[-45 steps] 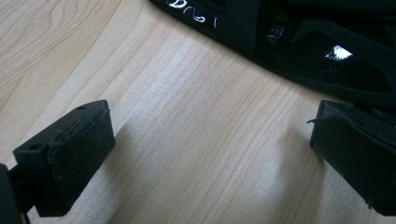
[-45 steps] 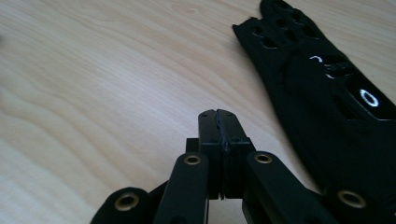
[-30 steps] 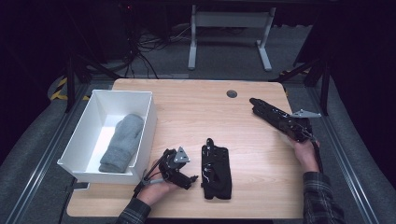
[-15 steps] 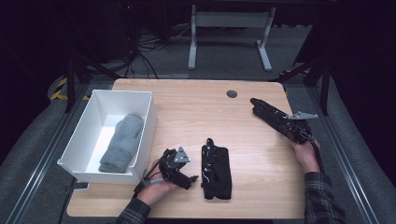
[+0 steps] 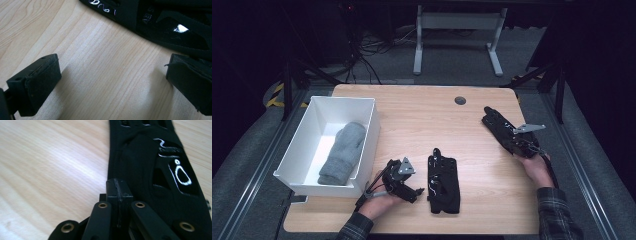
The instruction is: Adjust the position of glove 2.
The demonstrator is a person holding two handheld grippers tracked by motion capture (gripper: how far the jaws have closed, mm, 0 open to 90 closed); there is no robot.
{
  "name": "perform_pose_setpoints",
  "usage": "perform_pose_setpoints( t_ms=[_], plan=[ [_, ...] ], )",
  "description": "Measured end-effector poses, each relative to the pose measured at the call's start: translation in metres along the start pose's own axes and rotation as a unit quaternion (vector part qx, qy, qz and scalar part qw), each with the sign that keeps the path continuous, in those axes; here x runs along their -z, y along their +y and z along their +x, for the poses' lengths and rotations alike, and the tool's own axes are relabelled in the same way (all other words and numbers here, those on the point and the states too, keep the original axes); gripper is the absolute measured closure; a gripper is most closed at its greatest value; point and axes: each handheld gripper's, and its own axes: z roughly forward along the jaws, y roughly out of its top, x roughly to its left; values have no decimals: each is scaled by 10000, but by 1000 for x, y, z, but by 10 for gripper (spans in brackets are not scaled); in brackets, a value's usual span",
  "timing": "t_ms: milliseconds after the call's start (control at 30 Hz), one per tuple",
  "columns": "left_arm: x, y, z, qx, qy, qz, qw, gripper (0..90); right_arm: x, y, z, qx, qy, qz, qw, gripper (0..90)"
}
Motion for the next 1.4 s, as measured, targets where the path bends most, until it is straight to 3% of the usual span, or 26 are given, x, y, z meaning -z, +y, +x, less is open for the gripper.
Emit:
perform_pose_setpoints(
  t_ms=[267,467,700,733,867,967,1067,1233,1400],
  plan=[
    [0,0,0,-1,-3,-1,10000,0,-2,6,24,328,302,68,9990,900],
    [0,0,0,2,-2,-3,10000,0,-4,10,31,451,392,65,9982,900],
    [0,0,0,-1,2,-3,10000,0,-4,17,11,184,197,-144,9995,900],
    [0,0,0,0,0,-2,10000,1,-4,17,3,126,70,-148,9998,900],
    [0,0,0,0,0,-3,10000,0,-4,17,-13,-108,-29,-282,9995,900],
    [0,0,0,-2,-1,-1,10000,0,-2,19,-18,-162,-64,-381,9991,900],
    [0,0,0,-1,1,-3,10000,0,1,26,-30,-191,-243,-423,9986,900],
    [0,0,0,0,-1,-3,10000,0,-3,32,-46,-307,-397,-245,9984,900],
    [0,0,0,0,-2,-1,10000,0,-10,26,-52,-362,-495,3,9981,900]
  ],
)
